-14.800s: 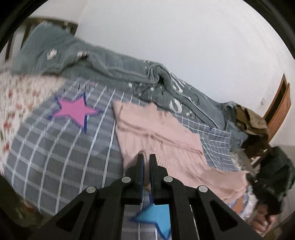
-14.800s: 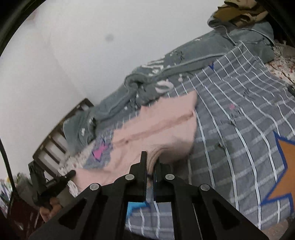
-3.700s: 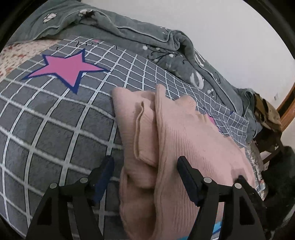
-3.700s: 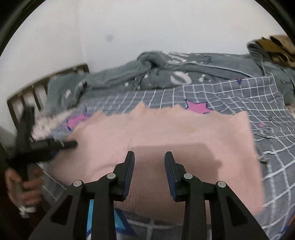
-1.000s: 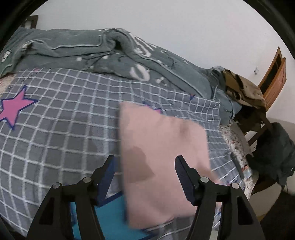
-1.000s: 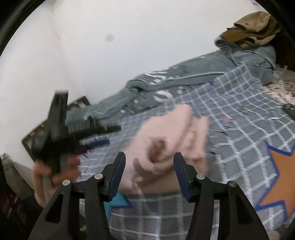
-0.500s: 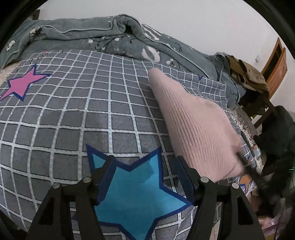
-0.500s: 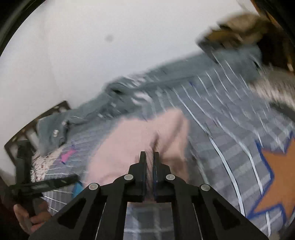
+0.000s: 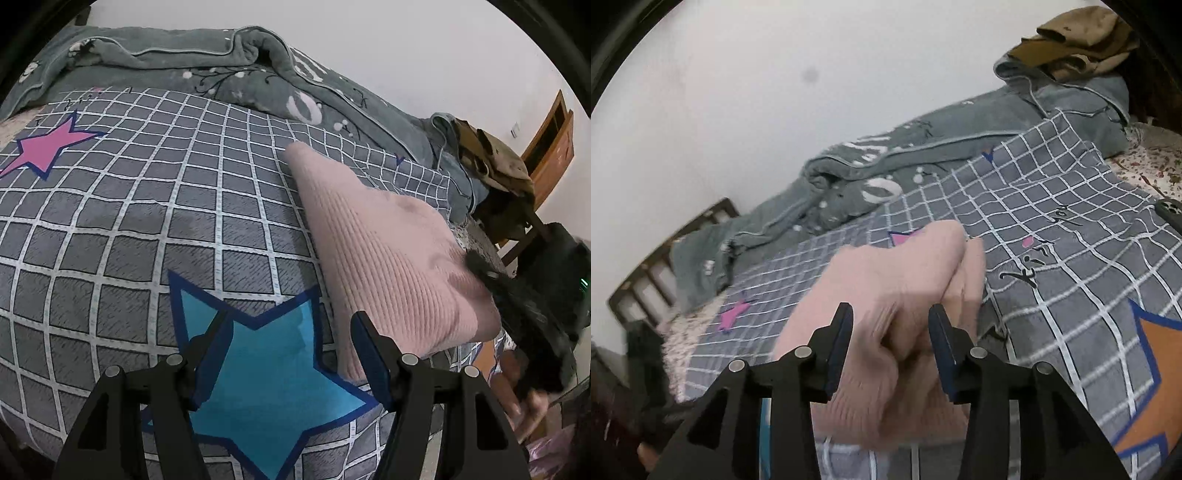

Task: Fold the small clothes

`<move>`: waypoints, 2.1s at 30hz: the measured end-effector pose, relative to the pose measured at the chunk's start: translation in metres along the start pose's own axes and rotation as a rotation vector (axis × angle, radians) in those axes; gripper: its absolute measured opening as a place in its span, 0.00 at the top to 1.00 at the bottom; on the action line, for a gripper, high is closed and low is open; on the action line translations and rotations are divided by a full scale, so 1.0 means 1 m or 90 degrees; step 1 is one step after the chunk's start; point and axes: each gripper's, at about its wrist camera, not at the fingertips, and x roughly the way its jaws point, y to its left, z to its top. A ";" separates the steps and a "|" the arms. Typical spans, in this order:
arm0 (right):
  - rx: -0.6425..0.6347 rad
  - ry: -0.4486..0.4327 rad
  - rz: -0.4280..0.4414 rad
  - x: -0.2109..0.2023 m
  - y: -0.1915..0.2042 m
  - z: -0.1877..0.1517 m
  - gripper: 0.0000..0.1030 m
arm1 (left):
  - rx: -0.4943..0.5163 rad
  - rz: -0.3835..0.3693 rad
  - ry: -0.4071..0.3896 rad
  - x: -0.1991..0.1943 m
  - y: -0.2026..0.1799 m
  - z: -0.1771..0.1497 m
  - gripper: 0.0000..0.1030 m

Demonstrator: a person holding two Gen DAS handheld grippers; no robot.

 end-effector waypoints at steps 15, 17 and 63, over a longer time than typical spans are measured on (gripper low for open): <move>-0.002 0.036 -0.039 0.019 -0.050 -0.013 0.78 | 0.051 -0.038 -0.034 0.006 -0.028 0.020 0.38; -0.007 0.034 -0.026 0.007 -0.046 -0.008 0.71 | 0.047 -0.038 -0.034 0.009 -0.029 0.023 0.38; -0.025 0.126 0.069 0.038 0.112 0.078 0.78 | -0.044 -0.008 -0.081 -0.060 0.066 0.016 0.38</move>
